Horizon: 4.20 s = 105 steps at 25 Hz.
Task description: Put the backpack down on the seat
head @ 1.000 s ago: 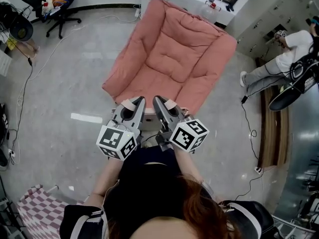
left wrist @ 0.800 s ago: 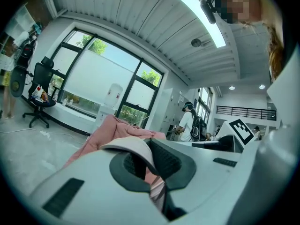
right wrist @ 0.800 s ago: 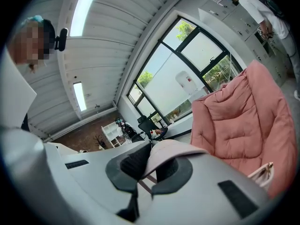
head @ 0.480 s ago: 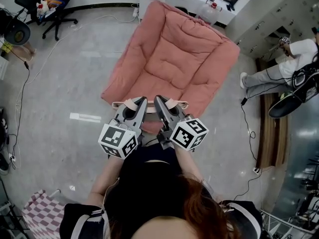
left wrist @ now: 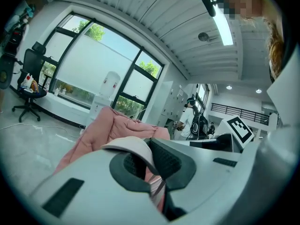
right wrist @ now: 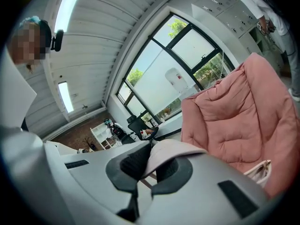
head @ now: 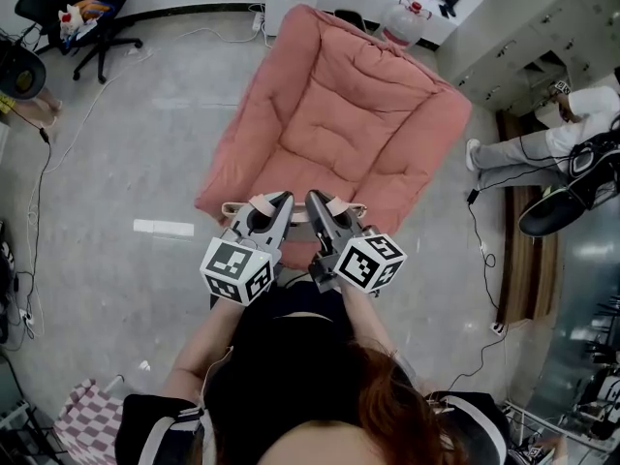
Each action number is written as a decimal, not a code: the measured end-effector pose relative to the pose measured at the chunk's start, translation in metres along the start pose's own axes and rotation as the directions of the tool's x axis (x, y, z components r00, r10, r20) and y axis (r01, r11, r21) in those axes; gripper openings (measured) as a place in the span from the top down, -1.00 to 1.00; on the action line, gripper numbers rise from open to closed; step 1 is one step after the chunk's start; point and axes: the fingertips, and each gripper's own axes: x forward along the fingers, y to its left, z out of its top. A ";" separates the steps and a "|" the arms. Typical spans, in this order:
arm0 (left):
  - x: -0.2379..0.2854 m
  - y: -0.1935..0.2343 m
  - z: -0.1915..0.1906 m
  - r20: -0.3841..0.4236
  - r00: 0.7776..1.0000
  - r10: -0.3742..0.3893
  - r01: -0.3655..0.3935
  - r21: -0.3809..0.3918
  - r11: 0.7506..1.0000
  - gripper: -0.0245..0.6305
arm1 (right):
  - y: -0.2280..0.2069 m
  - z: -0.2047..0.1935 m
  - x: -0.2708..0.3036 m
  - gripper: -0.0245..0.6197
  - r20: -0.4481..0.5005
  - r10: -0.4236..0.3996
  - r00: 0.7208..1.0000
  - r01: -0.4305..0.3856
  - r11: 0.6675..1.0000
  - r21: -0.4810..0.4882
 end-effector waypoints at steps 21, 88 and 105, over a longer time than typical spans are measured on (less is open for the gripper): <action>0.095 0.068 -0.036 -0.196 0.977 -0.084 0.060 -0.125 0.990 0.87 | -0.093 0.000 0.059 0.82 -0.042 -0.177 0.983 0.182 0.970 0.162; 0.179 0.185 -0.127 -0.259 0.961 -0.099 -0.100 -0.656 0.748 0.86 | -0.215 -0.049 0.135 0.38 -0.059 -0.348 0.936 0.286 0.649 0.705; 0.155 0.181 -0.116 -0.164 0.986 -0.008 -0.102 -0.652 0.751 0.11 | -0.191 -0.035 0.108 0.15 0.055 -0.299 0.953 0.162 0.653 0.740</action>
